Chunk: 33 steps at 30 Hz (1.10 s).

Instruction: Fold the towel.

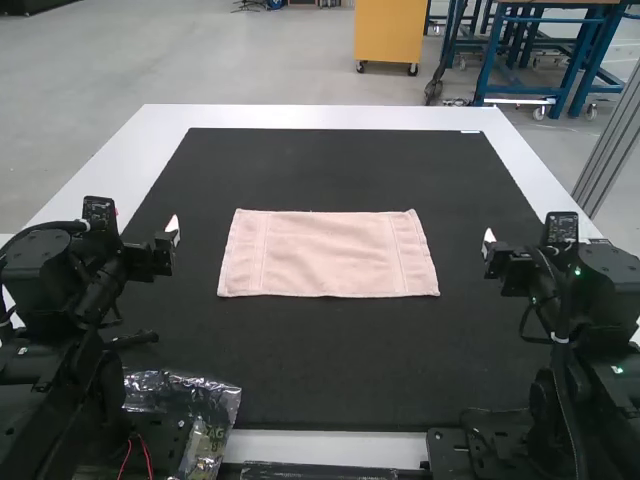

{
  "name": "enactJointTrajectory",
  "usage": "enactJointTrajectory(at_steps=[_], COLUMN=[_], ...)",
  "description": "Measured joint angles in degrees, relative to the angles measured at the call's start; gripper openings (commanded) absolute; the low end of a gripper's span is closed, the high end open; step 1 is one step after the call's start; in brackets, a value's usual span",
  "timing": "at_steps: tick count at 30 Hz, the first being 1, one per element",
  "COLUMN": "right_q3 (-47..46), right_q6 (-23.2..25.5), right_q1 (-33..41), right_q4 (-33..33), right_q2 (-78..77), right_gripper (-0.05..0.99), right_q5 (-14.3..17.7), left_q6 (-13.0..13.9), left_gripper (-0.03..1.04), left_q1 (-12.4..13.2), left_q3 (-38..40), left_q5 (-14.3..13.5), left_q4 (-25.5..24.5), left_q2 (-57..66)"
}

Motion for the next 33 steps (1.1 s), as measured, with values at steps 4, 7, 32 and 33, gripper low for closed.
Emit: enactJointTrajectory(at_steps=[4, 7, 32, 33], right_q3=[0.00, 0.00, 23.74, 26.25], right_q6=[5.44, 7.50, -12.28, -10.36], right_q1=[0.00, 0.00, -3.34, -3.74], right_q4=[0.09, 0.66, 19.93, 19.06], right_q2=[0.00, 0.00, 25.14, 28.96], right_gripper=[0.91, 0.91, 0.91, 0.91], right_q5=[0.00, -0.55, -4.68, -4.59], left_q6=[0.04, 0.26, 2.23, 1.68], left_gripper=[0.97, 0.97, 0.97, 0.97], left_q1=[0.00, 0.00, 0.63, 0.63], left_q3=[0.00, 0.00, 19.47, 22.95], left_q5=[0.00, 0.00, -0.70, -0.72], left_q4=[0.90, 3.65, 15.32, 15.19], left_q2=[0.00, 0.00, 19.78, 24.44])
